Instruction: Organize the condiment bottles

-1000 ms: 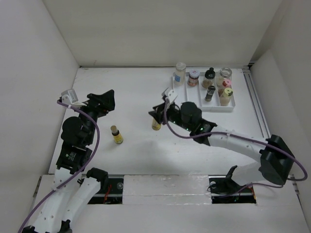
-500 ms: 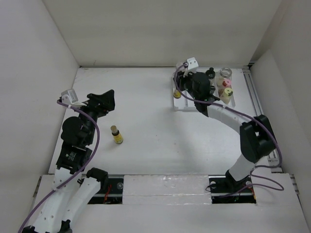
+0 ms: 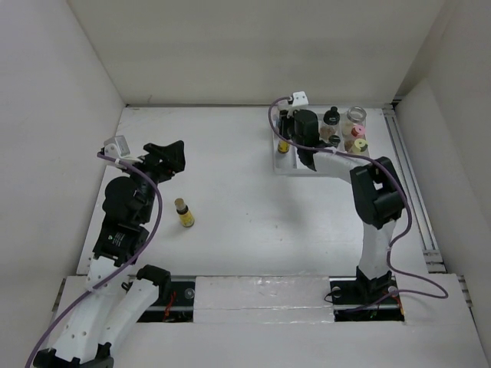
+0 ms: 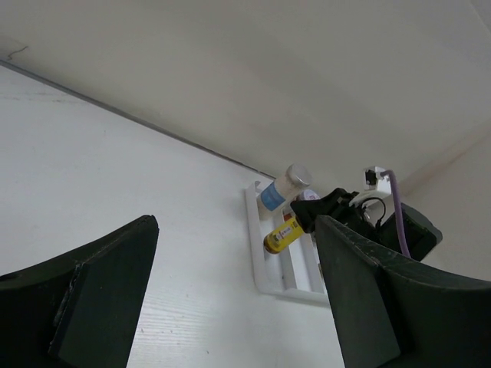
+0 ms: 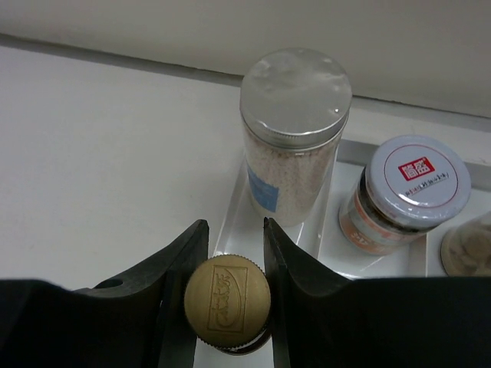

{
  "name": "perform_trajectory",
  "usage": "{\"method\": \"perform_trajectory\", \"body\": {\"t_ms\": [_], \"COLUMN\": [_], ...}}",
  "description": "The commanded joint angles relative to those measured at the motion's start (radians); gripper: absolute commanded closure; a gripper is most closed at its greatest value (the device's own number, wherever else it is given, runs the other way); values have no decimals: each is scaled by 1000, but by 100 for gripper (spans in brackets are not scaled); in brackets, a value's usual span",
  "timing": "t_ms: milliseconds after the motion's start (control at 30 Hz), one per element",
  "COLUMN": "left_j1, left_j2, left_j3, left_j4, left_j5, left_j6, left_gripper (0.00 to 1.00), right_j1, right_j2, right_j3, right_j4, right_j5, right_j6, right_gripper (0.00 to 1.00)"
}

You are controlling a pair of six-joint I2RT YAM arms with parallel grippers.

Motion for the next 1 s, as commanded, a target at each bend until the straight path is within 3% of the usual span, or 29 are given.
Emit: {"method": "perform_trajectory", "body": {"t_ms": [0,567,600,633,733,767,833,967], "left_j1": [-3,-3,-3,-3,-3,-3,-3,-3], "left_j2": [3,12,12,12,12,12,12,12], "left_j3": [-6,-6,-6,-6,-6,-6,-6,-6], "left_j4": [48,57,57,57,57,57,67,67], "left_j5": [-7,2,2,2,2,2,11,11], "left_j6": [15,34,34,34,34,34,34,34], "left_gripper": [21,21,21,21,21,21,21,21], "right_j1": [4,-5,-5,-5,-5,-5,-5,-14], "right_j2": [21,147,161,161,161,161,150,109], "right_j3": [88,214,214,214,202,190,177,177], "right_j4": [143,180,165,154,154,154,154,132], "right_j5": [68,187,187,187,187,187,177,164], "right_j6": [26,54,54,54,66,75,75,75], "right_gripper": [83,81,78,65,47,36,30,28]}}
